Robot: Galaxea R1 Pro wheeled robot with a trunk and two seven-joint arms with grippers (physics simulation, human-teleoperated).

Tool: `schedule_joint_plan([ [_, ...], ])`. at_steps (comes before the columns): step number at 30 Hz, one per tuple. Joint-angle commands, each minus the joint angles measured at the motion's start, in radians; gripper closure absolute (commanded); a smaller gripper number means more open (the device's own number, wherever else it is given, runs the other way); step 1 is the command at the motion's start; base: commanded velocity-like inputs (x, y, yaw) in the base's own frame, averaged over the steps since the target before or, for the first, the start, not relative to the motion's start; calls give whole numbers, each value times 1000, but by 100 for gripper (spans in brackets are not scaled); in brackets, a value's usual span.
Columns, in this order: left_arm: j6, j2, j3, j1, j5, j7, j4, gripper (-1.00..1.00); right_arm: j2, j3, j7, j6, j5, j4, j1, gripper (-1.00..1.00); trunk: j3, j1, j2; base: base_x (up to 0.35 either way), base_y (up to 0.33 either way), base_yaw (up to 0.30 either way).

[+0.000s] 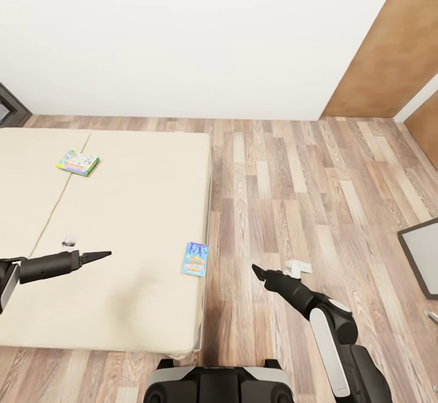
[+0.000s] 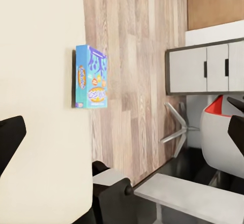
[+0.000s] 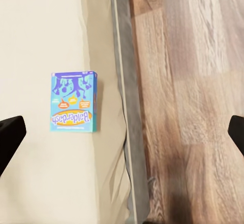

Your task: Put all the toys in the child's room - the three board games (two on the bed and one on the table), the two jigsaw puzzles on the table, and the tennis ball on the table - inside the toy box on the table in the child's room.

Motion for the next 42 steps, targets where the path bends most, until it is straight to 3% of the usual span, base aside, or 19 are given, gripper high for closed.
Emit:
schedule_joint_plan([
  [1,10,0,2,-1,-5,-6,0,-100,1,-3,6,6,1,-1,-1,-100,0,1,-2,0,0,4],
  [9,11,-4,0,0,-5,-6,0,-100,14,-2,6,-1,1,2,-1,-100,14,1,-2,0,0,51],
  [16,12,-33,2,1,-10,-7,1,-100,9,-3,8,-1,1,5,-1,-100,25,1,-2,0,0,70],
  [42,10,-35,5,1,-4,-16,-1,-100,14,-3,8,-4,1,5,-1,-100,68,1,-2,0,0,46],
])
